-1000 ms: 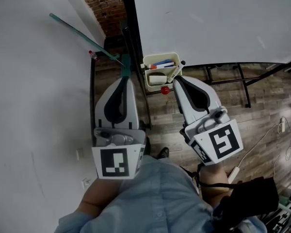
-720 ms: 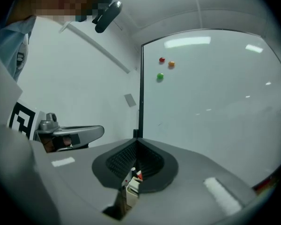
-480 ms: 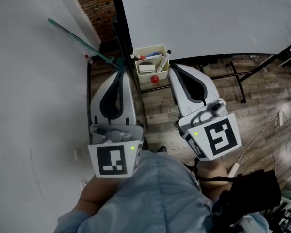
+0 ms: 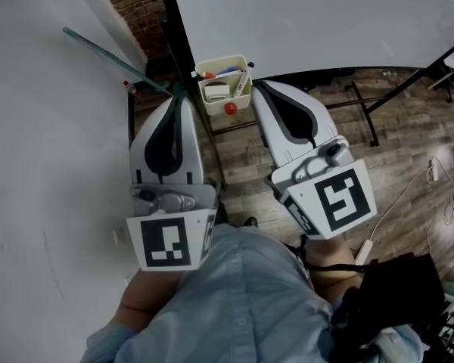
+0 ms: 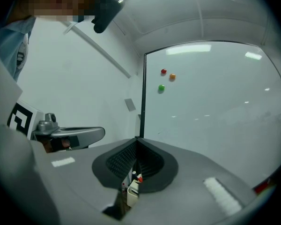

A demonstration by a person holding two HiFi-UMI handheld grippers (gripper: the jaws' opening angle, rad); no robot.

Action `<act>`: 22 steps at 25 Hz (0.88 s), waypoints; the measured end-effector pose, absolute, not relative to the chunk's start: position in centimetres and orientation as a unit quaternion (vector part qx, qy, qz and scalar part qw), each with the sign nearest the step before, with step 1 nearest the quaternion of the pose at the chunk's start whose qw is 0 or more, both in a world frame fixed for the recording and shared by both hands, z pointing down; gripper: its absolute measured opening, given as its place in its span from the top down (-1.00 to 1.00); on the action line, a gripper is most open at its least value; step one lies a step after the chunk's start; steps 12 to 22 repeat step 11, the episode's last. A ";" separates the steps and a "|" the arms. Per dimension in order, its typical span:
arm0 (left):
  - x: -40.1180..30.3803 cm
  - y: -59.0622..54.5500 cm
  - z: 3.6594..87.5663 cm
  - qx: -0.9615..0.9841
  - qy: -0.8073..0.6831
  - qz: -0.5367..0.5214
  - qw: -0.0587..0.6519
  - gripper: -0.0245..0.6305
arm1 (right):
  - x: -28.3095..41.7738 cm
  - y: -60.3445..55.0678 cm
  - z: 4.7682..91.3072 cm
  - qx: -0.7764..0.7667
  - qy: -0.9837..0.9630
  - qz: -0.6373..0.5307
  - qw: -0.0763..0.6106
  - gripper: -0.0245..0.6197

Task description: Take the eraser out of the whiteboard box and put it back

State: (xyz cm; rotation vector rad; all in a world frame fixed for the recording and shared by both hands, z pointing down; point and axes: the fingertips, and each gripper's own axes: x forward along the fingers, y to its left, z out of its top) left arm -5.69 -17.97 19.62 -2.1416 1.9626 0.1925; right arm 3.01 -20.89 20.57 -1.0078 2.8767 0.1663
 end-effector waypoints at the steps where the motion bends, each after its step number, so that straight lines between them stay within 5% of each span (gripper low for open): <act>1: -5.6 -18.0 19.7 -0.731 0.669 0.065 0.114 0.91 | 3.0 -20.9 20.5 -0.331 0.941 0.054 0.047 0.92; 22: -5.7 -17.9 19.8 -0.734 0.667 0.064 0.112 0.91 | 2.8 -20.7 20.3 -0.328 0.942 0.052 0.054 0.92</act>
